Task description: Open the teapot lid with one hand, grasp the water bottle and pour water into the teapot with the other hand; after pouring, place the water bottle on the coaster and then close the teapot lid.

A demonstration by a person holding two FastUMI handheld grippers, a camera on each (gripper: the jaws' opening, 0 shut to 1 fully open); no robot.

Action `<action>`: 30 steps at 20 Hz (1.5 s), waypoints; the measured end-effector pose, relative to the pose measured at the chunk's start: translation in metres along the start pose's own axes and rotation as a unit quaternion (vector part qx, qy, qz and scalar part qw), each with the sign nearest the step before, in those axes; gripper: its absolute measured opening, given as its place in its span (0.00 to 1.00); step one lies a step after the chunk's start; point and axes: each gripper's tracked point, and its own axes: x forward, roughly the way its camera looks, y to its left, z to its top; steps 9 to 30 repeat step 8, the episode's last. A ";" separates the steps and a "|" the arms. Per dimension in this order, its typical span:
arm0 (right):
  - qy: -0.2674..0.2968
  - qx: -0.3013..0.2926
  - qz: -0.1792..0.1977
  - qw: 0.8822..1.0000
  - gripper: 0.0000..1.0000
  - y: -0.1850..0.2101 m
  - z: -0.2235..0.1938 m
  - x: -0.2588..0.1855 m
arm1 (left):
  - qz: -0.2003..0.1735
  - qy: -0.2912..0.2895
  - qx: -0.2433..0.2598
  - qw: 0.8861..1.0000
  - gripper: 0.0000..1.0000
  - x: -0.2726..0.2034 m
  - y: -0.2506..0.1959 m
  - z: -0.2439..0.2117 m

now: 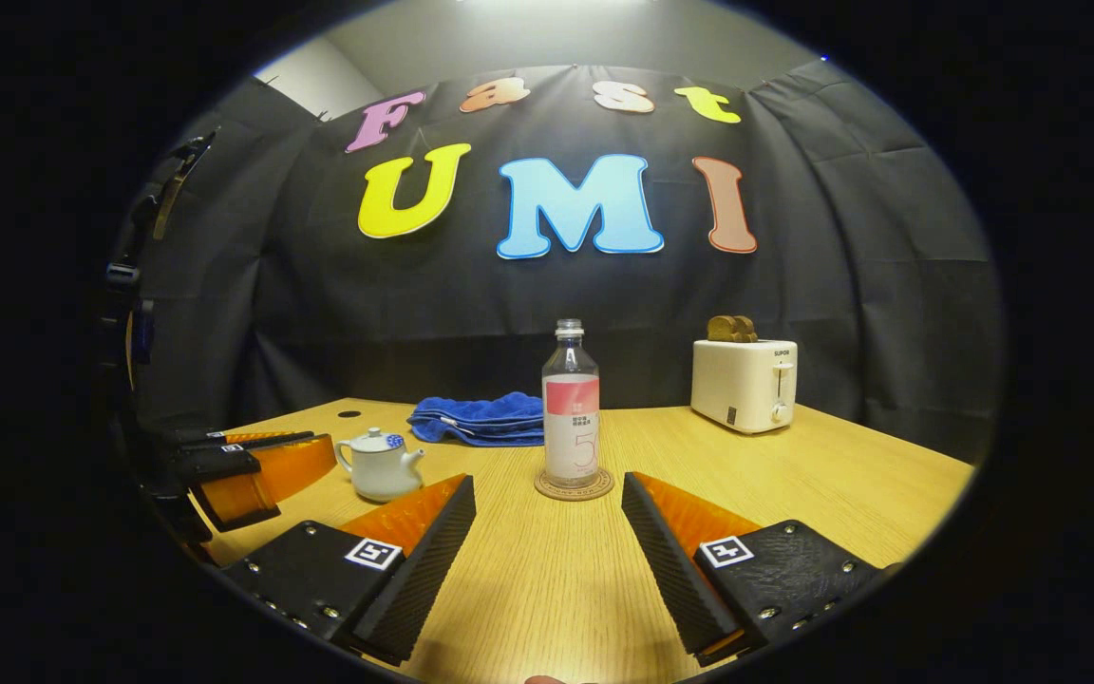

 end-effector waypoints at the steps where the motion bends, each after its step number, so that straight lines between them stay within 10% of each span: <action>1: -0.003 -0.002 -0.001 1.000 0.98 0.000 0.001 -0.002 | 0.002 -0.001 0.001 1.000 0.26 -0.003 -0.001 -0.002; 30: 0.007 -0.002 -0.010 1.000 0.98 -0.003 -0.005 -0.001 | 0.023 -0.016 0.009 1.000 0.26 -0.015 0.003 -0.001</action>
